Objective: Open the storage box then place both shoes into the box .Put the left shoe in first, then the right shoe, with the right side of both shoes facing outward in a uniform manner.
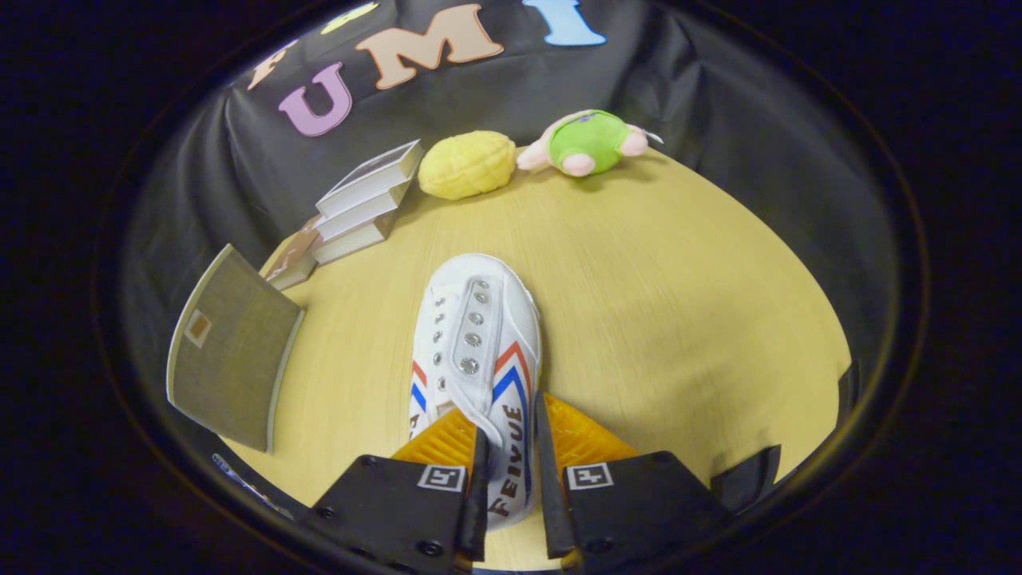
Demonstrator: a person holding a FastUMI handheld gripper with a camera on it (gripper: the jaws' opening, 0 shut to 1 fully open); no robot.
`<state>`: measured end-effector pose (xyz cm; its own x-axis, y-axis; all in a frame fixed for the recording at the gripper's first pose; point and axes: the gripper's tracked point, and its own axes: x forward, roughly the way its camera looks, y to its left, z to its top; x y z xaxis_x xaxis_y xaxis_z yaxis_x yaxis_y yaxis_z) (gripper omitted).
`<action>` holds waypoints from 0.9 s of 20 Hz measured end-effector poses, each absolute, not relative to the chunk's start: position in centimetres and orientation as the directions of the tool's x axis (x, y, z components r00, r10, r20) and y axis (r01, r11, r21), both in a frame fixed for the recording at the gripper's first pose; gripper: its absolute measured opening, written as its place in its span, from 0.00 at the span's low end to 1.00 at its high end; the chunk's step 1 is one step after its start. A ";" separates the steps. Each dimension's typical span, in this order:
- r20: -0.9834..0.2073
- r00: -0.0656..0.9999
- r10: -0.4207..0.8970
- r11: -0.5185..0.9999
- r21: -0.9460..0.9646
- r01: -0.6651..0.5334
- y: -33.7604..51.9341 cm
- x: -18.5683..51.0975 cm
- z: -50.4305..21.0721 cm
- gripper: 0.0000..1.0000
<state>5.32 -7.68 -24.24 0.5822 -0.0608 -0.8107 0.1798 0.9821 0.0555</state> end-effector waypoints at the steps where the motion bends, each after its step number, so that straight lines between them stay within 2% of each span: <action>1: -0.813 0.580 -0.058 0.978 0.070 0.197 -7.6 5.5 -24.2 0.31; 4: -0.800 0.598 -0.046 0.968 0.111 0.224 -8.1 5.3 -24.4 0.22; 10: -0.774 0.633 0.000 0.880 0.302 0.368 -9.0 4.9 -24.0 0.08; 14: -0.753 0.647 0.121 0.775 0.478 0.412 -7.1 3.7 -24.1 0.08; 18: -0.730 0.661 0.173 0.748 0.534 0.394 -4.7 2.5 -23.3 0.08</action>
